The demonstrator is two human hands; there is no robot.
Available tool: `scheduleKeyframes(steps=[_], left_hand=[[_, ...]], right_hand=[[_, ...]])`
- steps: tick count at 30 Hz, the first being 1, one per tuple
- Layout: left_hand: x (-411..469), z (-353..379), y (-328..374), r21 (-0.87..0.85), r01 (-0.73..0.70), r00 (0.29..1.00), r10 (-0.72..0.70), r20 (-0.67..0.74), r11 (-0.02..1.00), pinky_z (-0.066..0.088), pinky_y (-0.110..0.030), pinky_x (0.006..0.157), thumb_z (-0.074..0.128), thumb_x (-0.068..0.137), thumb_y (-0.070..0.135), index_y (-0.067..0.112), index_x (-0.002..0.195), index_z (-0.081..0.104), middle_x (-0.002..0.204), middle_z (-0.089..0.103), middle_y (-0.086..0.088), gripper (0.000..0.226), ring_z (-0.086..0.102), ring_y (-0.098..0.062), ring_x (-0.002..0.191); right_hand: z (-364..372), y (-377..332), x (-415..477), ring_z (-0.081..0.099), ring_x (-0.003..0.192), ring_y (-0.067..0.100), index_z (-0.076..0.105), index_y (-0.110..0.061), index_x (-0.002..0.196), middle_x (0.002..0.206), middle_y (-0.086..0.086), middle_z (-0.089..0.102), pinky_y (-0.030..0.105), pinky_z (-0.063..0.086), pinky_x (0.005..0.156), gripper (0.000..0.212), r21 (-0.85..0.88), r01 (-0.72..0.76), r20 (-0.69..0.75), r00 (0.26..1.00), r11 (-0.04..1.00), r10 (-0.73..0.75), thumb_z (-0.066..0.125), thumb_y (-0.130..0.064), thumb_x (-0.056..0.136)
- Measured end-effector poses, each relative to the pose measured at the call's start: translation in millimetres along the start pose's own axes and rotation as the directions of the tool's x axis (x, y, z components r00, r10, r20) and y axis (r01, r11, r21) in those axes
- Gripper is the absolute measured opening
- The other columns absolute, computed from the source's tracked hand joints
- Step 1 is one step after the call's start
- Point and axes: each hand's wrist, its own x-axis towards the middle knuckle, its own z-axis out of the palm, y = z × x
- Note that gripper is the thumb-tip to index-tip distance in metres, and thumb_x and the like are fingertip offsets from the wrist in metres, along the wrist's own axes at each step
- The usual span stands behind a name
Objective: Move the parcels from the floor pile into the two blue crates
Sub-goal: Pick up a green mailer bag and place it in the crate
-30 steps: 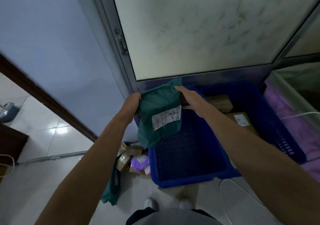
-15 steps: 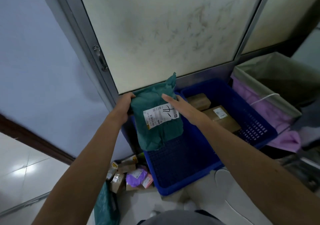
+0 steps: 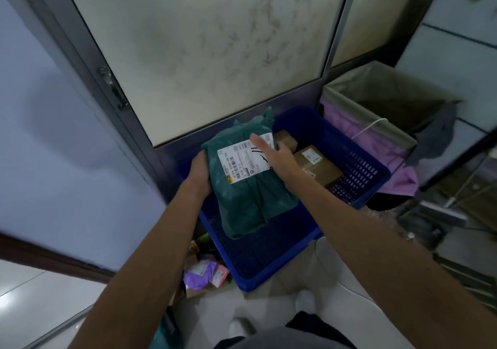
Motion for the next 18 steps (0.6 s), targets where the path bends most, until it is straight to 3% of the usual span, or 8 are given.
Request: scheduleKeyframes(steps=[2, 6, 7, 10, 12, 18], left_hand=[[0.9, 10.7, -5.0, -0.001, 0.026, 0.999, -0.026, 0.017, 1.0, 0.055, -0.036, 0.066, 0.048, 0.1, 0.035, 0.012, 0.09, 0.068, 0.085, 0.07, -0.011, 0.032, 0.066, -0.027, 0.072], [-7.7, 27.0, -18.3, 0.047, 0.035, 0.98, -0.043, 0.195, 0.998, 0.055, -0.042, 0.089, 0.042, 0.097, 0.062, 0.018, 0.119, 0.072, 0.112, 0.074, -0.013, 0.057, 0.071, -0.029, 0.101], [-9.8, 31.3, -22.0, 0.046, 0.042, 0.974, -0.051, 0.221, 0.998, 0.055, -0.041, 0.089, 0.042, 0.096, 0.064, 0.019, 0.121, 0.071, 0.115, 0.073, -0.012, 0.059, 0.071, -0.029, 0.103], [-15.7, 46.0, -32.0, 0.049, 0.076, 0.962, -0.086, 0.258, 0.996, 0.057, -0.039, 0.083, 0.047, 0.092, 0.069, 0.023, 0.123, 0.07, 0.117, 0.073, -0.011, 0.06, 0.072, -0.027, 0.1], [-17.5, 59.9, -38.8, 0.094, 0.102, 0.951, -0.125, 0.283, 0.99, 0.055, -0.043, 0.091, 0.052, 0.086, 0.074, 0.026, 0.126, 0.068, 0.121, 0.071, -0.011, 0.064, 0.07, -0.028, 0.107], [-17.7, 106.2, -50.3, 0.15, 0.109, 0.938, -0.152, 0.311, 0.983, 0.048, -0.043, 0.105, 0.059, 0.086, 0.068, 0.029, 0.13, 0.064, 0.124, 0.07, -0.006, 0.059, 0.067, -0.026, 0.114]], right_hand=[[-9.4, -0.1, -2.6, 0.073, 0.093, 0.02, 0.054, -0.015, 0.126, 0.11, 0.002, 0.073, 0.039, 0.06, 0.081, 0.096, 0.045, -0.028, -0.023, 0.999, 0.999, 0.029, 0.079, -0.076, 0.056], [-31.2, 5.4, 7.8, 0.064, 0.111, 0.026, 0.036, -0.008, 0.15, 0.135, 0.006, 0.059, 0.042, 0.056, 0.092, 0.136, 0.136, -0.106, -0.126, 0.984, 0.985, 0.123, 0.074, -0.088, 0.046], [-38.4, 7.8, 12.8, 0.064, 0.111, 0.026, 0.037, -0.007, 0.15, 0.134, 0.006, 0.06, 0.042, 0.054, 0.094, 0.138, 0.155, -0.111, -0.143, 0.981, 0.982, 0.134, 0.072, -0.089, 0.044], [-60.7, 12.6, 19.4, 0.061, 0.104, 0.024, 0.045, -0.006, 0.145, 0.134, 0.009, 0.059, 0.036, 0.049, 0.095, 0.103, 0.158, -0.132, -0.164, 0.974, 0.979, 0.158, 0.065, -0.076, 0.072], [-75.3, 16.9, 29.5, 0.054, 0.1, 0.022, 0.045, -0.005, 0.145, 0.134, 0.01, 0.056, 0.031, 0.042, 0.087, 0.074, 0.086, -0.122, -0.16, 0.978, 0.989, 0.135, 0.053, -0.056, 0.092], [-109.6, 9.2, 52.1, 0.048, 0.127, 0.026, 0.035, -0.008, 0.152, 0.15, 0.01, 0.044, 0.029, 0.034, 0.093, 0.068, 0.002, -0.156, -0.028, 0.987, 0.988, 0.156, 0.037, -0.053, 0.101]])
